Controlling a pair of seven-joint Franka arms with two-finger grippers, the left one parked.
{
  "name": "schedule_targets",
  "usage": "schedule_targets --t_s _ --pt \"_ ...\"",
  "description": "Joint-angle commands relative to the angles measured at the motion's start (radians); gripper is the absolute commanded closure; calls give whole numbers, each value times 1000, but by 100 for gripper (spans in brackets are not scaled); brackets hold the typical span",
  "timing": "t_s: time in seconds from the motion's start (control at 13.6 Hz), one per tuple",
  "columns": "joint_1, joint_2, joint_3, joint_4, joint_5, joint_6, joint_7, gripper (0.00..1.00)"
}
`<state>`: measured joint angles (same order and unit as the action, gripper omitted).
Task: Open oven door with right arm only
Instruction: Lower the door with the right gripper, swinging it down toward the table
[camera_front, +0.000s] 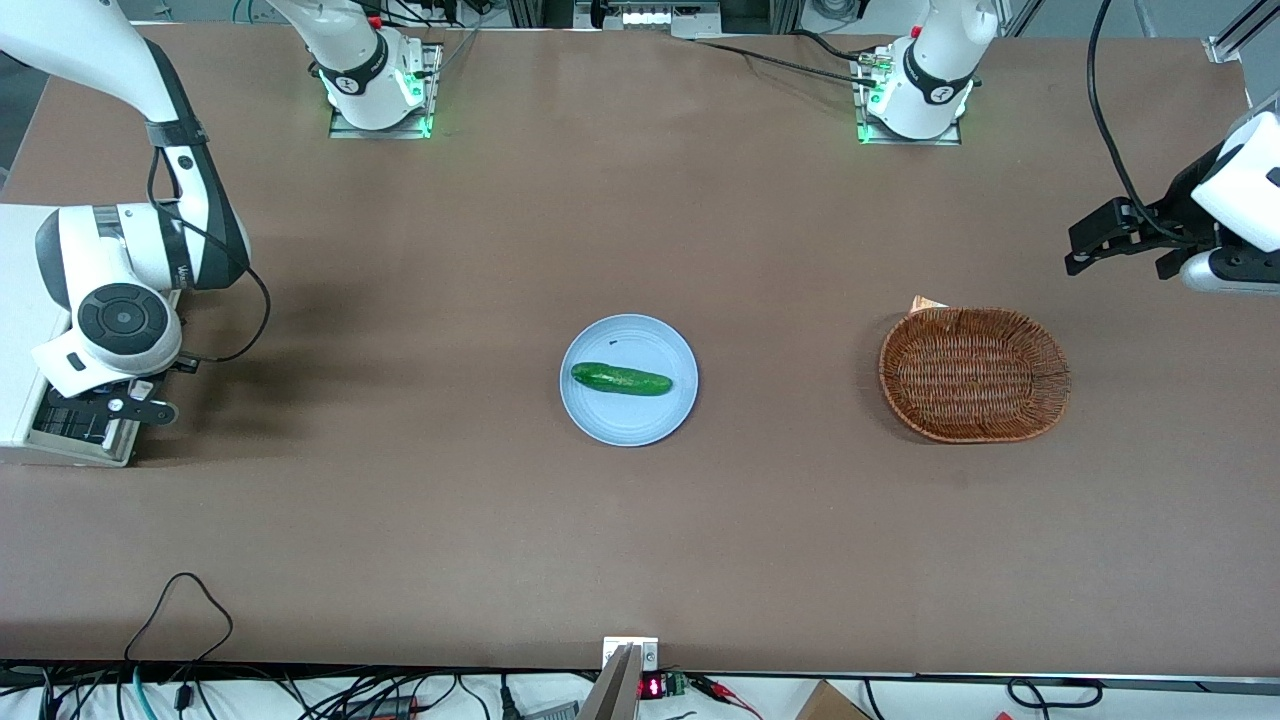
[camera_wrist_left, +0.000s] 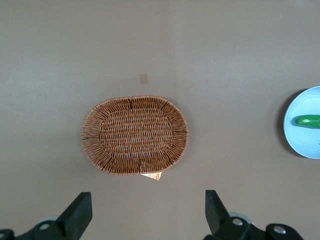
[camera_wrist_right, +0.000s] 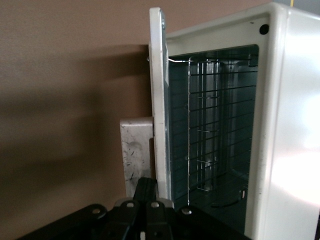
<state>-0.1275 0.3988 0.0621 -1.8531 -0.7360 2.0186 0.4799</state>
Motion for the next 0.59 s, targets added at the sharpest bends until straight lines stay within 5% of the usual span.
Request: schedule_targets --t_s 0.0,0.51 --pt "-21 41 -16 -24 12 49 22 100" --pt "-21 68 -15 -26 81 80 23 100"
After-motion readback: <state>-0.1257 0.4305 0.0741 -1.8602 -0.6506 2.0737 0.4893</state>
